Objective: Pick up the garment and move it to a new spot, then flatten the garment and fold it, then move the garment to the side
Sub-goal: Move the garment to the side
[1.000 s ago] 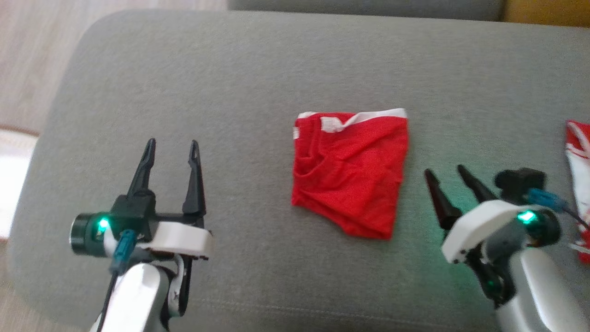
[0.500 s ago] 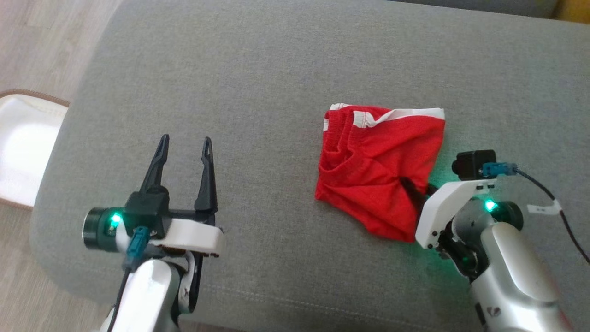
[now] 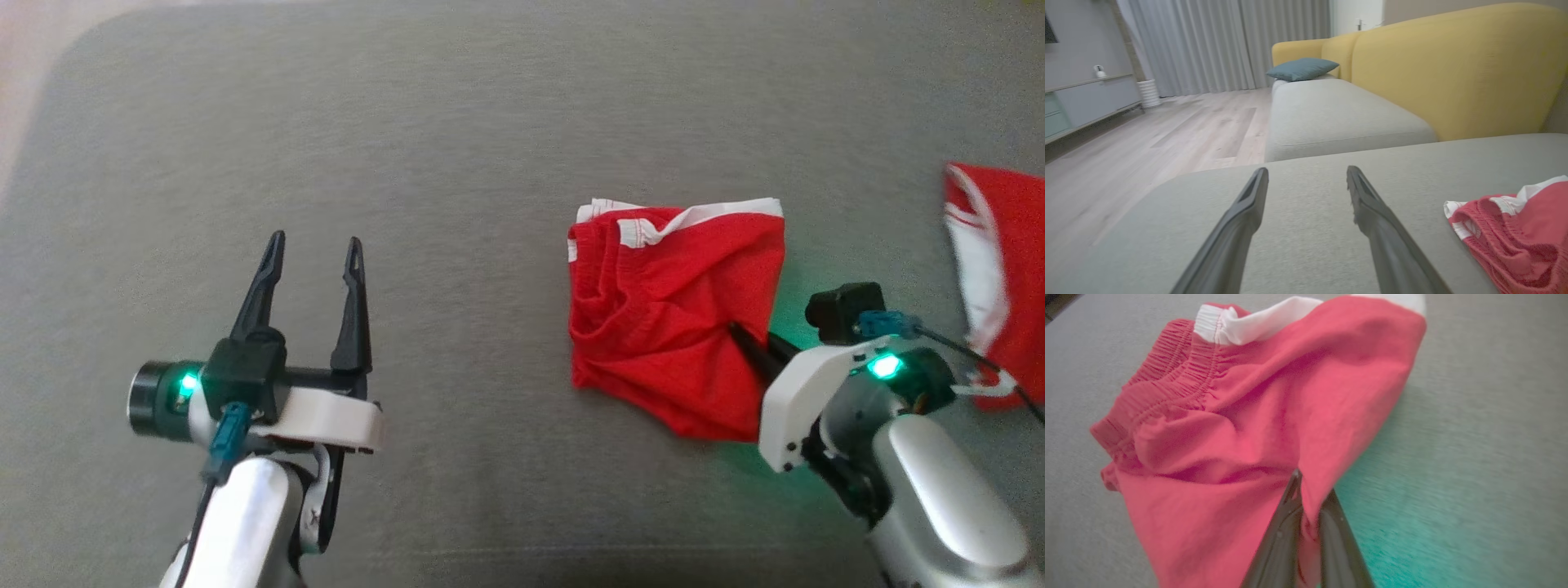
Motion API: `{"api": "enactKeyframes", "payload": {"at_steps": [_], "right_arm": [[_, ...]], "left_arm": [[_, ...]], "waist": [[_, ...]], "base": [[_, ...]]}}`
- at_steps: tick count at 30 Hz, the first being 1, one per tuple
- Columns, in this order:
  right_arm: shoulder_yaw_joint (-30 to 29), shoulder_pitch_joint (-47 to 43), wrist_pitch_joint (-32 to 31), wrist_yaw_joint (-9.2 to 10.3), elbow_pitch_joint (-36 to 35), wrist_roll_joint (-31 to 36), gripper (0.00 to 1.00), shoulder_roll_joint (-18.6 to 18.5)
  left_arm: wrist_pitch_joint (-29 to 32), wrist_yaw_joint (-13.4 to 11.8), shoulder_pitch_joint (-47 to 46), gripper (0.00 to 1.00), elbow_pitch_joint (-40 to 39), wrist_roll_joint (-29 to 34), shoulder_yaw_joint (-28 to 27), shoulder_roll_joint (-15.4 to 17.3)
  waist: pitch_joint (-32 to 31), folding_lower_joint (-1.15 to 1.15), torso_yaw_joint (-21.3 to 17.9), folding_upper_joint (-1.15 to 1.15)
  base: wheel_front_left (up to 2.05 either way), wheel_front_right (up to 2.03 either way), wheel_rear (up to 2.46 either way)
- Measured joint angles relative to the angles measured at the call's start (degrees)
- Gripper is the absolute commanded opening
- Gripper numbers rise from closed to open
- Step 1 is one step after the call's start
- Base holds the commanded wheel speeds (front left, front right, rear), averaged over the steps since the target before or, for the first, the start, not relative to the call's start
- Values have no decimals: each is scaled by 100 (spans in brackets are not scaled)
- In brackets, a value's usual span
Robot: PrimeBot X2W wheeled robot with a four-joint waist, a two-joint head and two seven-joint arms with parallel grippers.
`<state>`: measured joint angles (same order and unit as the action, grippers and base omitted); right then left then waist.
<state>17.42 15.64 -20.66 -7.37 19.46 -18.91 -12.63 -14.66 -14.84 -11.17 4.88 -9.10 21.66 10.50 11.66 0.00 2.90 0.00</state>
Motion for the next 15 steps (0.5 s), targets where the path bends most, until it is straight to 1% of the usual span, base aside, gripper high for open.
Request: {"api": "enactKeyframes", "payload": {"at_steps": [4, 9, 12, 15], "right_arm": [[47, 2, -30, 0, -224, -7, 0, -289], [105, 35, -27, 0, -309, -24, 0, -642], [140, 183, 63, 0, -281, -21, 0, -886], [73, 589, 279, 0, -175, 67, 0, -1209]], "left_arm": [[1, 77, -23, 100, -27, 64, 42, 31], [56, 132, -222, 100, -55, 149, 180, 66], [103, 177, -349, 100, -90, 170, 201, 97], [154, 186, -465, 100, -109, 236, 243, 133]], "waist": [[39, 0, -505, 0], [136, 0, -1065, 0], [250, 0, -1305, 0], [436, 0, -1450, 0]], "base": [[0, 0, 0], [0, 0, 0], [0, 0, 0], [0, 0, 0]]}}
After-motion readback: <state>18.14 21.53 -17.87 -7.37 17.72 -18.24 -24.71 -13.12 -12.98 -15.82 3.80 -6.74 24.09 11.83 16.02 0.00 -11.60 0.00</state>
